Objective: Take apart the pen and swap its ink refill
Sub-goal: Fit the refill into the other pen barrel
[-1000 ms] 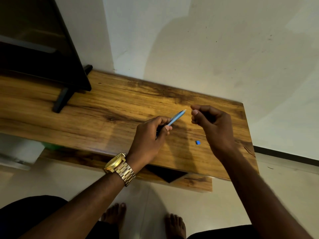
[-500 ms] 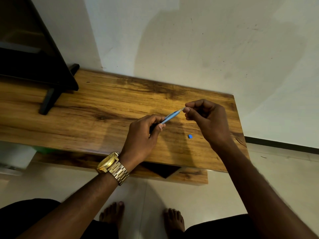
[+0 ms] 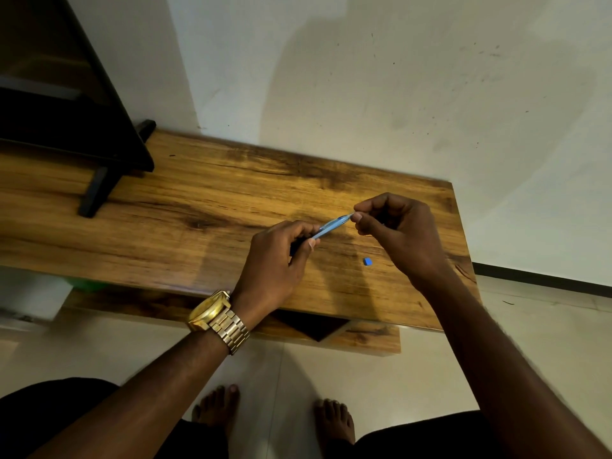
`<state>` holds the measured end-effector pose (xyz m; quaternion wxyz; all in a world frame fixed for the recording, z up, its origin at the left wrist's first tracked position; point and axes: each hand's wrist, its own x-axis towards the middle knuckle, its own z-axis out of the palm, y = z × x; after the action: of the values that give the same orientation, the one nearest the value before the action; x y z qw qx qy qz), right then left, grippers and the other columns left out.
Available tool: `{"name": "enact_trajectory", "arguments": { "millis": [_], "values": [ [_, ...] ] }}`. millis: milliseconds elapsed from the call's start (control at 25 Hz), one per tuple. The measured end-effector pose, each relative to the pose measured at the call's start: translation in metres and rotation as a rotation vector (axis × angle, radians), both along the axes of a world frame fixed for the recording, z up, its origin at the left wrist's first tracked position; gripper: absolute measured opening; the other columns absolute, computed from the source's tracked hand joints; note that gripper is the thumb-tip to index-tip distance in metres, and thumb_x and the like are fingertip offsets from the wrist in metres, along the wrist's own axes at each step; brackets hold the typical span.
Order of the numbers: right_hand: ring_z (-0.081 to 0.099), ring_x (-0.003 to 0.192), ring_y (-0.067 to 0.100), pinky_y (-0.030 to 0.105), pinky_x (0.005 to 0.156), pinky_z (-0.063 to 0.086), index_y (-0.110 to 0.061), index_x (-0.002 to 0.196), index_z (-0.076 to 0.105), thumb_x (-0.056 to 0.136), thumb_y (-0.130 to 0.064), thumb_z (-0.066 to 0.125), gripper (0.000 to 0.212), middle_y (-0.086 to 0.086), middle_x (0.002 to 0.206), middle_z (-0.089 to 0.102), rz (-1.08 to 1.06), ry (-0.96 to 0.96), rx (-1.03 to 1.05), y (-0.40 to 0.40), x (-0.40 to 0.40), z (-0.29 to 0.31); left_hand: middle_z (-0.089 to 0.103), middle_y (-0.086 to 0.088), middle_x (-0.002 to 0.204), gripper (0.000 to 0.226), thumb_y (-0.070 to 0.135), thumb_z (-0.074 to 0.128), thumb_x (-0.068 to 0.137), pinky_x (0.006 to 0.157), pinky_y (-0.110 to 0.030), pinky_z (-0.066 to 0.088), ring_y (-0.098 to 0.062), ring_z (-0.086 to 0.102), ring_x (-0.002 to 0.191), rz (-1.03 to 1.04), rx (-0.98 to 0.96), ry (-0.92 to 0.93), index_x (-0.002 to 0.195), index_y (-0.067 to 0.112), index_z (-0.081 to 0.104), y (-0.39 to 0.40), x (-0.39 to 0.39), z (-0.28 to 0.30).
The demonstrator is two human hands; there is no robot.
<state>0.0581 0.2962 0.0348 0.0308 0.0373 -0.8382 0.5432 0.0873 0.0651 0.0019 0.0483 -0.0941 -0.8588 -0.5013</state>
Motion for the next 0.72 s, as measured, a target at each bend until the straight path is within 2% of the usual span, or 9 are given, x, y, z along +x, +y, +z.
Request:
{"name": "enact_trajectory", "arguments": {
  "millis": [120,240,480,600,720],
  "values": [
    [0.081,0.087,0.021,0.040,0.085,0.067,-0.010,0.109,0.080,0.094,-0.014,0.082,0.015,0.005,0.093,0.082,0.056,-0.041,0.011,0.007,0.000,0.001,0.080,0.008,0.114,0.024,0.015,0.071,0.103,0.089,-0.011,0.057,-0.002,0.074,0.104,-0.031,-0.013,0.003,0.125,0.020,0.079,0.000,0.000,0.001],
    [0.081,0.090,0.023,0.036,0.085,0.065,-0.009,0.108,0.080,0.094,-0.012,0.082,0.014,0.007,0.094,0.082,0.090,-0.090,-0.036,0.010,0.001,0.001,0.080,0.011,0.117,0.027,0.017,0.074,0.102,0.086,-0.005,0.052,0.002,0.073,0.104,-0.045,-0.028,-0.010,0.127,0.022,0.079,0.000,0.001,0.000],
    [0.081,0.088,0.024,0.036,0.084,0.064,-0.008,0.107,0.081,0.093,-0.009,0.083,0.014,0.009,0.093,0.083,0.105,-0.147,-0.110,0.006,0.000,-0.002,0.082,0.014,0.099,0.023,0.023,0.075,0.101,0.084,-0.014,0.059,0.002,0.077,0.094,-0.028,0.019,-0.132,0.123,0.025,0.081,-0.001,0.005,-0.004],
    [0.078,0.090,0.023,0.035,0.085,0.063,-0.005,0.115,0.080,0.094,-0.008,0.081,0.021,0.011,0.094,0.080,0.110,-0.132,-0.245,0.000,0.000,-0.001,0.083,0.015,0.098,0.020,0.028,0.081,0.096,0.080,-0.010,0.058,0.006,0.076,0.093,0.018,0.084,-0.197,0.116,0.028,0.083,0.006,0.007,-0.002],
    [0.080,0.093,0.023,0.037,0.086,0.065,-0.008,0.122,0.077,0.095,-0.014,0.082,0.028,0.010,0.097,0.082,0.095,-0.209,-0.322,-0.013,0.003,-0.002,0.084,0.016,0.100,0.021,0.035,0.084,0.092,0.082,-0.018,0.062,0.009,0.076,0.096,0.090,0.200,-0.262,0.113,0.031,0.085,0.011,0.005,0.002]
  ]
}}
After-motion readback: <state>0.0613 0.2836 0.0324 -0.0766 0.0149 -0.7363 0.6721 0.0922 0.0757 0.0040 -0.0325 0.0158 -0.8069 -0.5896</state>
